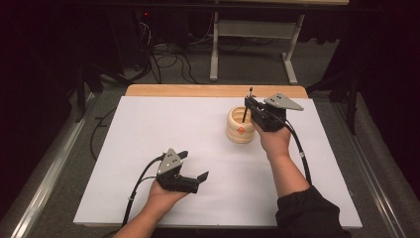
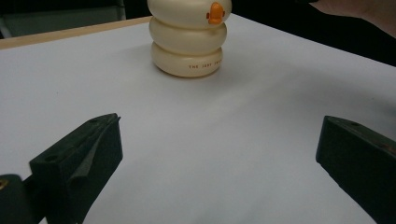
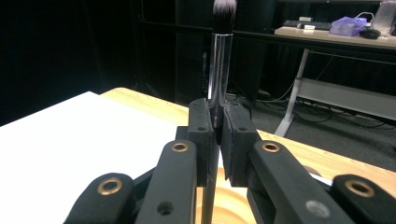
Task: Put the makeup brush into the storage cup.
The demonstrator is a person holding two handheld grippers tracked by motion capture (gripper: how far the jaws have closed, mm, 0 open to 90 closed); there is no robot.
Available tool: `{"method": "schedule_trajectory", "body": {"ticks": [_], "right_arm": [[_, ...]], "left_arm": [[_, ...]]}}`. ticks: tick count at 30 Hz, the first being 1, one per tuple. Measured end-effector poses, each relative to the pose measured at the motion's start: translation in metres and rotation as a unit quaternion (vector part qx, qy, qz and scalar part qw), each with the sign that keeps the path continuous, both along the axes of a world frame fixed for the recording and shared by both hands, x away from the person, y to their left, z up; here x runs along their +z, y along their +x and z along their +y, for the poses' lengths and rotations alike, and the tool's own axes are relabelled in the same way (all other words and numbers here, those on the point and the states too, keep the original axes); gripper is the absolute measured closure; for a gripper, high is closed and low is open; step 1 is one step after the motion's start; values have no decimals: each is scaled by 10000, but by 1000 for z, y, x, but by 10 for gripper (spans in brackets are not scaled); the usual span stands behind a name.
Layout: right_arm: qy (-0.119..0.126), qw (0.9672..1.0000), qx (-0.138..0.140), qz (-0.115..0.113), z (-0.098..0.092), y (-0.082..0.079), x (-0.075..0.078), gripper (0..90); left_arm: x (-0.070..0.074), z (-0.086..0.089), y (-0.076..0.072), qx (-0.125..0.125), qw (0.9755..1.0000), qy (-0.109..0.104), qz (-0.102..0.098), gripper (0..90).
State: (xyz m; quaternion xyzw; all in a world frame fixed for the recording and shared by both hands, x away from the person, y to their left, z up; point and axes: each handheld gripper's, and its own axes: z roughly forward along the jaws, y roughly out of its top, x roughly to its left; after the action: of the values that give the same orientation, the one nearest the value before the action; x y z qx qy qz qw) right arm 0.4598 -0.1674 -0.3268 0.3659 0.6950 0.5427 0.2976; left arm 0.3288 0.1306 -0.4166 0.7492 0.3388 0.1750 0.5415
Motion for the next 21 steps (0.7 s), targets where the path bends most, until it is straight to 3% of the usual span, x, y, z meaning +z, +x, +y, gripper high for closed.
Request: {"method": "schedule_trajectory", "body": {"ticks": [21], "right_arm": [[-167,9995,-44,276,-6,-1,-25,853]], "left_arm": [[0,1,1,1,10000,-22,-7,13]]}}
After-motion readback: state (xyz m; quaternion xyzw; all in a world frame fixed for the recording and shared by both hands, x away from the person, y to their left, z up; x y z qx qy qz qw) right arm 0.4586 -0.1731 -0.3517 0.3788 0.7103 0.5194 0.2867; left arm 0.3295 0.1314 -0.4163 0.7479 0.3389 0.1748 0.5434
